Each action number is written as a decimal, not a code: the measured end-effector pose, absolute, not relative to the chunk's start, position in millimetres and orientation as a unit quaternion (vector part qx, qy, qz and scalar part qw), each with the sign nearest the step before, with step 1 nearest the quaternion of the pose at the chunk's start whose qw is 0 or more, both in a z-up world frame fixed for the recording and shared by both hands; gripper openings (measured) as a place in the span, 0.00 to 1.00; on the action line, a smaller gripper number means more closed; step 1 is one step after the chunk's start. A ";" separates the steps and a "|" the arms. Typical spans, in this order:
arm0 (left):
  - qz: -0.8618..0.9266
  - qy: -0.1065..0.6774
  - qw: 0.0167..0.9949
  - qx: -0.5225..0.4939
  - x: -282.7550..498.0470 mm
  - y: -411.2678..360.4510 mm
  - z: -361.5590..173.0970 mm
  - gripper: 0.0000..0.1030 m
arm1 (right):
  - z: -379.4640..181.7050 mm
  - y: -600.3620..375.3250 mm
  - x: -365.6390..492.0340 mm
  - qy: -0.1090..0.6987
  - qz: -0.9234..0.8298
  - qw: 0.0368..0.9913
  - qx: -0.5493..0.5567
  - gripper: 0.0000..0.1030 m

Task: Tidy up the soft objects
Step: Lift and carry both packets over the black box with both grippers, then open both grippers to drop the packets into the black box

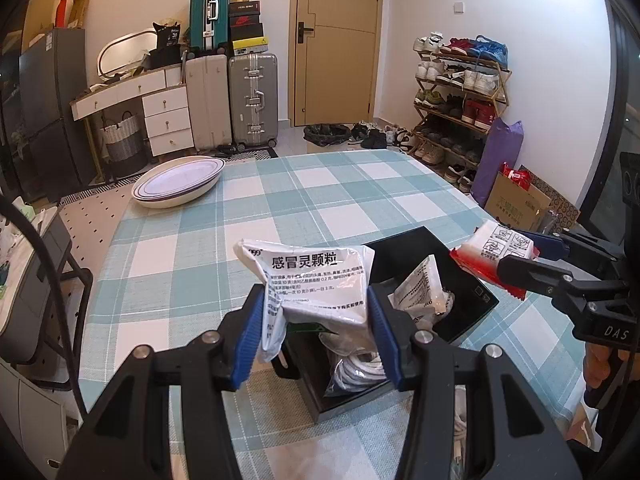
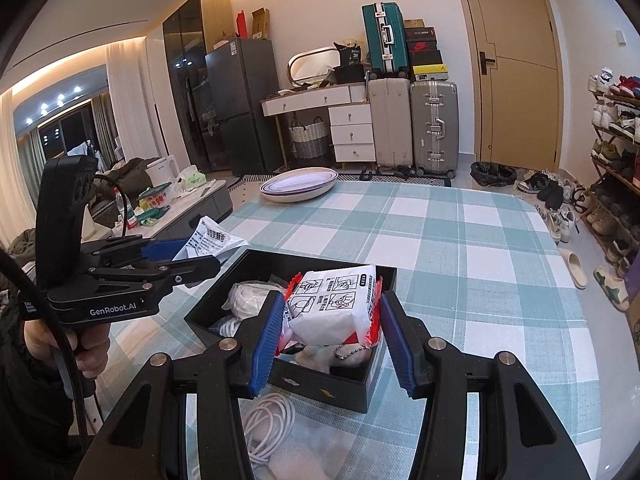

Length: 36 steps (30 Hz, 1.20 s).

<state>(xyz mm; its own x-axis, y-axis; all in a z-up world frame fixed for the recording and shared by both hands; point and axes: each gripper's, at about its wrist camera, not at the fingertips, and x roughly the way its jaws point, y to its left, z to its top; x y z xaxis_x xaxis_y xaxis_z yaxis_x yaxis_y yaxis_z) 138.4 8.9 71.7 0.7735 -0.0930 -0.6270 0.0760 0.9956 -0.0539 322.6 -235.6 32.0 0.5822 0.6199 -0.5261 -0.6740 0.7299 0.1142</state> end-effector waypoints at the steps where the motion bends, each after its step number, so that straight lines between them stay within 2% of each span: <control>1: -0.046 0.335 0.941 -0.012 141.2 8.0 71.3 0.48 | 31.5 -233.6 324.6 0.277 0.365 0.887 -0.050 0.48; 36: -0.064 0.382 0.922 0.005 182.8 -12.0 33.2 0.49 | -8.8 -183.5 379.9 0.339 0.341 0.872 -0.097 0.48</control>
<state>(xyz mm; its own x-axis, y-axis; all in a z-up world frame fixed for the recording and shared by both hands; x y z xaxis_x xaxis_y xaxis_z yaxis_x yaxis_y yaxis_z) 182.8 -12.0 33.2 0.6997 -0.1147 -0.7051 0.1227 0.9917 -0.0395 379.9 -183.5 -8.8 0.5380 0.5286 -0.6566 -0.6598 0.7489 0.0622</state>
